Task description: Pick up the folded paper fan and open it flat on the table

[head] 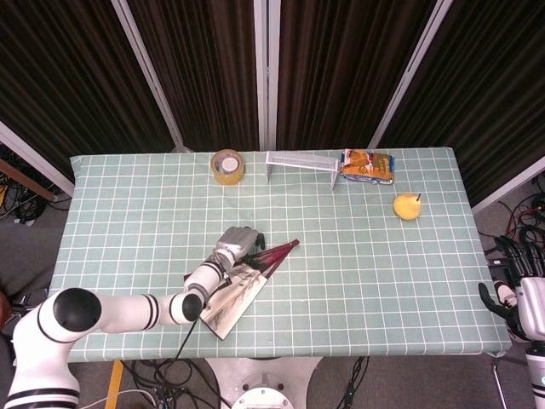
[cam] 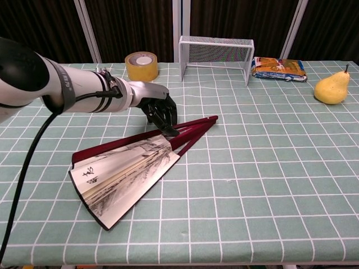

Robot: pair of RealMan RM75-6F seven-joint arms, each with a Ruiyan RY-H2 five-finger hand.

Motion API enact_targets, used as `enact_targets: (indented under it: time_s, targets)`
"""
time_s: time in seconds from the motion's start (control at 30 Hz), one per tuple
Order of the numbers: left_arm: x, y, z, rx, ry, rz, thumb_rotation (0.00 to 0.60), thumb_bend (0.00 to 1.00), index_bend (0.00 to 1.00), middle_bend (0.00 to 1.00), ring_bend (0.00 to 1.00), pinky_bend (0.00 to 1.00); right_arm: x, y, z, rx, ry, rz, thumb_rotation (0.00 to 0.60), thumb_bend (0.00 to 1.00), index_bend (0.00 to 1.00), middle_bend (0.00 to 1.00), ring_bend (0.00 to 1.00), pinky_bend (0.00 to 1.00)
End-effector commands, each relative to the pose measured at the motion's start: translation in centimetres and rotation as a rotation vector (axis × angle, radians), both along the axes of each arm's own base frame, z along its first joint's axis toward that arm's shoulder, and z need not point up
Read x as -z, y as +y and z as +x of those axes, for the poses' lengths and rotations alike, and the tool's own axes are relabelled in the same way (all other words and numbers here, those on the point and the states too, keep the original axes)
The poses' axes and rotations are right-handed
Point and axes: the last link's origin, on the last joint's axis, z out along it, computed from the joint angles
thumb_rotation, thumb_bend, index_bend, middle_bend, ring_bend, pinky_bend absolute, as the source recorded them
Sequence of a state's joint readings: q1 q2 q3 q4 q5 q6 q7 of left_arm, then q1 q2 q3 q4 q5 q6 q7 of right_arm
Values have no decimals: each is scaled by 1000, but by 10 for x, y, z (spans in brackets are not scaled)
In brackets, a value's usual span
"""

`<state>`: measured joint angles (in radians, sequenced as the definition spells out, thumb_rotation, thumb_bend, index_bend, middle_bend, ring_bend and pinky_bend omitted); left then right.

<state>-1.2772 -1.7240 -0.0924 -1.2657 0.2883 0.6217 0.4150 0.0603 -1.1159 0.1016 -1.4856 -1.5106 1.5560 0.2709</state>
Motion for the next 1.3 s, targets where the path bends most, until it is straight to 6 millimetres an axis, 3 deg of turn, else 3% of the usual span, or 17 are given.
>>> enact_targets:
  time_s: [0.03, 0.33, 0.6, 0.83, 1.03, 1.3]
  targets:
    - [2, 0, 2, 22, 20, 7, 431, 258, 369, 253, 158, 276, 0, 0, 0, 1, -1, 0, 600, 272, 113, 106, 0, 0]
    - [9, -7, 9, 97, 67, 25, 488, 282, 443, 298, 167, 279, -2, 1, -1, 3, -11, -5, 600, 272, 112, 106, 0, 0]
    - [9, -13, 12, 126, 61, 48, 589, 307, 512, 367, 227, 281, -3, 4, -1, 1, -23, -7, 600, 273, 112, 106, 0, 0]
    - [6, -15, 11, 146, 68, 67, 600, 324, 550, 407, 253, 286, -4, 5, 1, -9, -31, -17, 600, 273, 112, 107, 0, 0]
    - [-8, -16, 18, 154, 20, 109, 600, 341, 598, 504, 349, 350, -5, 6, 3, -18, -30, -18, 600, 273, 112, 107, 0, 0]
    - [-42, -21, 28, 143, -91, 149, 600, 338, 654, 593, 446, 412, -5, 5, 6, -39, -36, -20, 600, 272, 113, 108, 0, 0]
